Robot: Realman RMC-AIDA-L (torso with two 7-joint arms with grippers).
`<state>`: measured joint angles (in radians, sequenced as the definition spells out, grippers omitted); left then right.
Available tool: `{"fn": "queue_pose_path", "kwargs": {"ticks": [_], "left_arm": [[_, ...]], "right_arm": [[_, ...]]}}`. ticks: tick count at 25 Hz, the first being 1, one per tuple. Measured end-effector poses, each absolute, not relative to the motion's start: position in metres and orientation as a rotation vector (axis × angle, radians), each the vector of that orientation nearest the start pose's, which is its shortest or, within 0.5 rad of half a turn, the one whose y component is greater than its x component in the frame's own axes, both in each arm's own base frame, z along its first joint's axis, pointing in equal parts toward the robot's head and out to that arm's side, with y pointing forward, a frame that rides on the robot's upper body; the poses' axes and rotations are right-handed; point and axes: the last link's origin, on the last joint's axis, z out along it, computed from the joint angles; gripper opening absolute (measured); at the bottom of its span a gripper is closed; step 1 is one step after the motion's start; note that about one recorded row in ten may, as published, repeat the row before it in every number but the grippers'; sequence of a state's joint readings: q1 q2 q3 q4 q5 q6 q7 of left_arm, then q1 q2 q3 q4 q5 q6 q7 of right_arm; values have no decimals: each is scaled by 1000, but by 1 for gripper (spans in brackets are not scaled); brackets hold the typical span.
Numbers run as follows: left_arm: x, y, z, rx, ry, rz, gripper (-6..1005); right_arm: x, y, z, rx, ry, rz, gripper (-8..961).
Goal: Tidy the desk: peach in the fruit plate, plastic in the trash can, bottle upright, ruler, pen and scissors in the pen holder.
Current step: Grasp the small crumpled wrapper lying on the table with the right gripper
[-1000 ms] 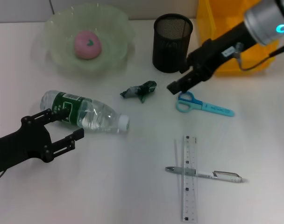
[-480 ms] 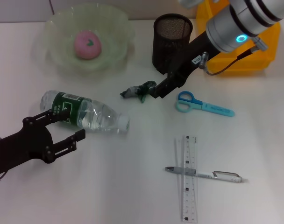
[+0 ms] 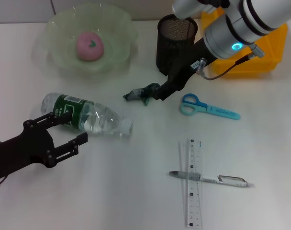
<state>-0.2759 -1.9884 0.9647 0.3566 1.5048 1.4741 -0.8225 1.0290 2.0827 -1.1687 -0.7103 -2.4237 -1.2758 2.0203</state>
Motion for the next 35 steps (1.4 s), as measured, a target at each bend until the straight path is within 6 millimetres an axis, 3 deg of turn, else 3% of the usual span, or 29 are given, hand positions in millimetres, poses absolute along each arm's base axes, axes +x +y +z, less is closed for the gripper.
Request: {"fn": "queue_pose_path", "kwargs": {"ticks": [35], "left_arm": [[-338,256,-10,-2476,-475,-749,683]], "right_arm": [[121,432,-76,-2844,246,-376,738]]}}
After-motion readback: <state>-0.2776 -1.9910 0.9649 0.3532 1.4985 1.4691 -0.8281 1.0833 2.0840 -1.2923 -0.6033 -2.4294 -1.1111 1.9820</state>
